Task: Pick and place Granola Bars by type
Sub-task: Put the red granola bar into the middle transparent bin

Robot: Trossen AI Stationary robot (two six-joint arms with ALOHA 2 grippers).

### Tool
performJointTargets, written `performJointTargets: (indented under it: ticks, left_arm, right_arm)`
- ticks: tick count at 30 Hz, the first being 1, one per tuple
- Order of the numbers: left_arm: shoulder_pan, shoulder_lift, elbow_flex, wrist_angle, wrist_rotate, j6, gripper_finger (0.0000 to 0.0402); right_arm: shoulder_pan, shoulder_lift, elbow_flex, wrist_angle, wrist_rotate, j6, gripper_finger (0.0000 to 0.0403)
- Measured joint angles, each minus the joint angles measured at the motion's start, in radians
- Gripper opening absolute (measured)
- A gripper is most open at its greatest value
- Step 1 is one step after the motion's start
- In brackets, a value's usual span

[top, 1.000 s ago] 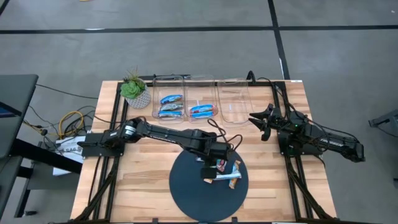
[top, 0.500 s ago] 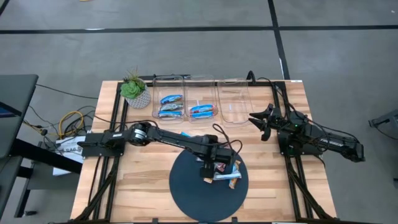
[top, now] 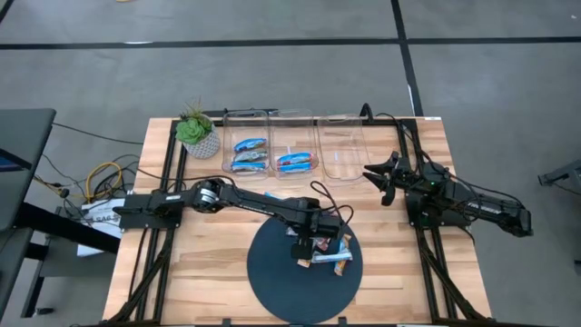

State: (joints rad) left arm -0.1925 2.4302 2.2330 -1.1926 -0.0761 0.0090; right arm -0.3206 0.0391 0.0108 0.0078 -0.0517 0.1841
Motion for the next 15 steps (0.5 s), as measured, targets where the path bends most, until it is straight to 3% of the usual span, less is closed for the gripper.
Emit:
performJointTargets:
  ticks: [10, 15]
  left_arm:
    - [0.000, 0.038, 0.001, 0.030, 0.000, 0.000, 0.0207]
    - [0.000, 0.053, 0.000, 0.032, 0.044, 0.009, 0.0177]
  right_arm:
    - [0.000, 0.000, 0.000, 0.001, 0.000, 0.000, 0.0123]
    - [0.000, 0.000, 0.000, 0.000, 0.000, 0.000, 0.0123]
